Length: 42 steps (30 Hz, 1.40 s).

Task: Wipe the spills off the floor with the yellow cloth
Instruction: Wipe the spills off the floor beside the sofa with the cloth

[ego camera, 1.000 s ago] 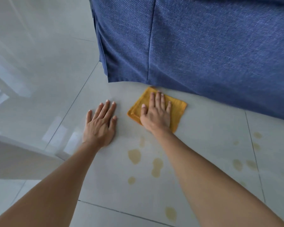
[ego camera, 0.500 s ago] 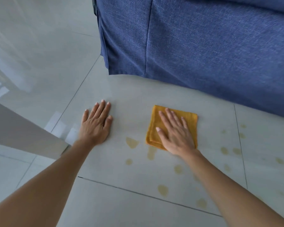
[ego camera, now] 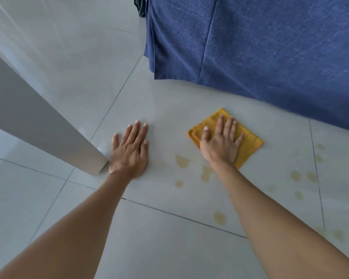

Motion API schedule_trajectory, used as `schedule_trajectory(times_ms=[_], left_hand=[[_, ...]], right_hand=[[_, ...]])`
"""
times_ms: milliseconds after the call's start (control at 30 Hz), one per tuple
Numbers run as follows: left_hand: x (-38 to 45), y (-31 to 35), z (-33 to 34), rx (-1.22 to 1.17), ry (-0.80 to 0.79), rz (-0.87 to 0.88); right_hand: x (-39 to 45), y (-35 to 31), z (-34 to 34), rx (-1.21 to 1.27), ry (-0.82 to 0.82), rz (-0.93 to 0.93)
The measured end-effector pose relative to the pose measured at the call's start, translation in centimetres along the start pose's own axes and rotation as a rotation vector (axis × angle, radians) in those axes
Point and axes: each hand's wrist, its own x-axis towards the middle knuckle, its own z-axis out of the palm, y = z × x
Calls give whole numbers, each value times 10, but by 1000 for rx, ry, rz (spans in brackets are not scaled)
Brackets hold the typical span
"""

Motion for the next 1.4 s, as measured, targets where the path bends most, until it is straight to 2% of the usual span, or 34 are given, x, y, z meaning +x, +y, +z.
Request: schedule_trajectory(times_ms=[133,233,400,533,600,767,900,967,1200,1400], left_hand=[[1,0,0,-12,3,-1],[1,-2,1,-10,-5,9],[1,-2,0,-15,2,9],[0,-1,1,-8,-8,12],[-1,-1,0,-19,-26,22],[-51,-1,7,-15,-21,33],[-91,2,13,8,-13,51],[-89,4,12,-3,2,46],[-88,6,11,-11,-1,31],[-88,5,11,4,2,37]], right_hand=[[-39,-50,20,27,2,-243],[-69,-60,27,16,0,-388],[-98,-26,19,-34,-96,-607],[-108,41,2,-104,-140,-737],[-103,82,-9,-143,-151,-705],[-81,147,-33,-181,-120,-441],[-69,117,-21,-118,3,-127],[-66,87,-11,-85,11,-44],[-120,-1,14,-7,-30,-326],[-182,16,16,0,-93,-482]])
